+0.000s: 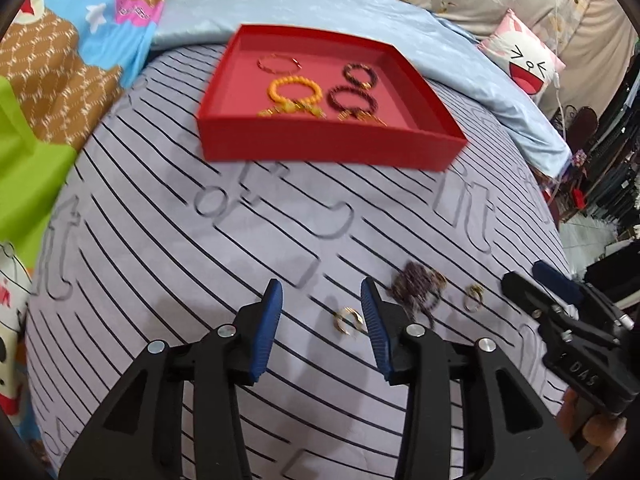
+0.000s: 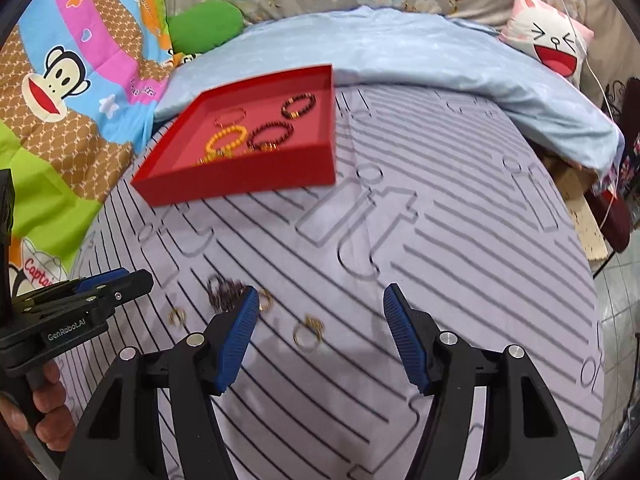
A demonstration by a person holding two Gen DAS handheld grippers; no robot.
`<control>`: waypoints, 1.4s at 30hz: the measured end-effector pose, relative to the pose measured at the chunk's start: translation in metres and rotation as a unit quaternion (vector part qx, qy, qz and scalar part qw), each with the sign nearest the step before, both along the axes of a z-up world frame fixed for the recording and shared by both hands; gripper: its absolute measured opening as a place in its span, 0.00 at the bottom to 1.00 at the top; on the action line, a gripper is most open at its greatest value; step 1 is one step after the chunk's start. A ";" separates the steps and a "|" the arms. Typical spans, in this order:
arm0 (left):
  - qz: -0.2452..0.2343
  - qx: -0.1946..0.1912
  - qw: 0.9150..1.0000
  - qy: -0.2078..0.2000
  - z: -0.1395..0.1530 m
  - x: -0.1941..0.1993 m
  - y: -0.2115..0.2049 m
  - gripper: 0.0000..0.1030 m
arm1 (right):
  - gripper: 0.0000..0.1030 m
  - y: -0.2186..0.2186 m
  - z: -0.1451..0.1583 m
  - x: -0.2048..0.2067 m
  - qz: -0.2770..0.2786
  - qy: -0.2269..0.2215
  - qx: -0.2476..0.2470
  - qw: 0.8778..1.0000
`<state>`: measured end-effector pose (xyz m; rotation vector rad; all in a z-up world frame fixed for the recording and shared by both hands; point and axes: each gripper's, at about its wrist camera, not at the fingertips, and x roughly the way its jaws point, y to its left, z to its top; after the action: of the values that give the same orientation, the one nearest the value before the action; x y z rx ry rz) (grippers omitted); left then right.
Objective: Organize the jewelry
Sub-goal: 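Grasp the dark purple bead strand with the left tool while the right tool grasps a gold ring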
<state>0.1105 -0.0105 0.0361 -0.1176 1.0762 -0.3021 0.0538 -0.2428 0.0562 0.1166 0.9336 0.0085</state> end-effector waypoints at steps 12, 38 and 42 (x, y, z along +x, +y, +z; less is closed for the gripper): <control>-0.044 -0.006 0.999 0.000 -0.005 -0.005 -0.040 0.38 | 0.61 -0.004 -0.015 -0.017 -0.001 0.015 0.003 1.000; -0.054 -0.055 0.997 0.008 0.001 -0.005 -0.032 0.03 | 0.49 0.001 -0.025 -0.012 0.010 0.025 0.021 0.999; -0.049 -0.048 0.998 -0.007 0.014 -0.020 -0.023 0.03 | 0.42 0.001 -0.028 -0.008 0.012 0.029 0.031 0.999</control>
<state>0.0906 -0.0337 0.0496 -0.1489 1.0555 -0.4422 0.0459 -0.2420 0.0285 0.1641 0.9929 0.0561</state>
